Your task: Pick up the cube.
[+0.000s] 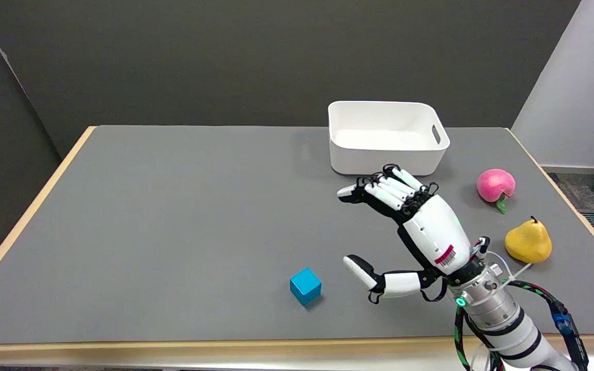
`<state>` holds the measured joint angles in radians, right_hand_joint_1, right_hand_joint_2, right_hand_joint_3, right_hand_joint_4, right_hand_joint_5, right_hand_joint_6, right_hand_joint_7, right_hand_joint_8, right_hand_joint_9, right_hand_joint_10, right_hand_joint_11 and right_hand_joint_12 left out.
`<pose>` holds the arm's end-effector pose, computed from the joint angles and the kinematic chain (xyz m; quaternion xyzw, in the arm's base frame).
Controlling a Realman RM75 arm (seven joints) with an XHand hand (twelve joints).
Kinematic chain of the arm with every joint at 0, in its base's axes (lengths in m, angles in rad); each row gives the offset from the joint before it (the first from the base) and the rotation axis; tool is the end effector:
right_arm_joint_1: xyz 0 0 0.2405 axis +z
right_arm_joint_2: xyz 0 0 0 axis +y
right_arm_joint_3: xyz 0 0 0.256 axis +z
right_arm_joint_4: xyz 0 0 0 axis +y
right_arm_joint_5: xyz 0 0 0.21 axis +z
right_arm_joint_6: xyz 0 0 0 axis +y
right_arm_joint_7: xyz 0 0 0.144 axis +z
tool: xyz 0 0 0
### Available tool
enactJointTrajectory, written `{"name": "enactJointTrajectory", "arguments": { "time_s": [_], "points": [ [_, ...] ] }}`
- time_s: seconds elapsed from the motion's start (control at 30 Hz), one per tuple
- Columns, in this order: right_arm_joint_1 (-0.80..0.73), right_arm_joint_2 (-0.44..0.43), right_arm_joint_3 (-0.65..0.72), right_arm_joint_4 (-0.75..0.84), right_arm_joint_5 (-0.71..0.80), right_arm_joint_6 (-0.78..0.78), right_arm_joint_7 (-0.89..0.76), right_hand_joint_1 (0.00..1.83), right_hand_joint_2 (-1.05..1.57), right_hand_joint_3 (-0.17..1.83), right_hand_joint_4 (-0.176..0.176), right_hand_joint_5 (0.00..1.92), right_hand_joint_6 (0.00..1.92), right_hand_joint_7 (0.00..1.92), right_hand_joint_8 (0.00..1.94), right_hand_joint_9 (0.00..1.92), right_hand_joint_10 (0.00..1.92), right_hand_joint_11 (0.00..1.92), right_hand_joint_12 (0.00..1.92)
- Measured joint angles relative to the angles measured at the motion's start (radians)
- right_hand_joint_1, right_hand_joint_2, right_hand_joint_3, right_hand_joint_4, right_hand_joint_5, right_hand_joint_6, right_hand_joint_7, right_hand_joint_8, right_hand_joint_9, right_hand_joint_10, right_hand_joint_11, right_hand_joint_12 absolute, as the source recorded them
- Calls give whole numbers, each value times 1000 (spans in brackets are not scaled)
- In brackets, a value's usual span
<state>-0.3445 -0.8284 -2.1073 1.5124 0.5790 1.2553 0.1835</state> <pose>-0.2411 -0.1924 0.2955 0.8137 0.0521 0.2834 0.5049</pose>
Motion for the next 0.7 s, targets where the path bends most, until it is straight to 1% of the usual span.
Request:
{"name": "enactJointTrajectory", "arguments": {
  "time_s": [0.3, 0.43, 0.6, 0.7],
  "points": [
    [-3, -7, 2, -6, 43, -19, -34, 550, 629, 858, 45, 402, 775, 586, 723, 498, 1152, 271, 1482],
    [11, -15, 2, -10, 55, -34, -44, 583, 611, 892, 46, 412, 767, 586, 720, 511, 1131, 266, 1492],
    [26, -14, 7, -4, 54, -65, -58, 585, 618, 865, 42, 396, 755, 575, 705, 470, 1124, 248, 1459],
    [30, -8, 11, 2, 47, -88, -70, 599, 604, 887, 48, 384, 722, 548, 657, 441, 1063, 216, 1431]
  ]
}}
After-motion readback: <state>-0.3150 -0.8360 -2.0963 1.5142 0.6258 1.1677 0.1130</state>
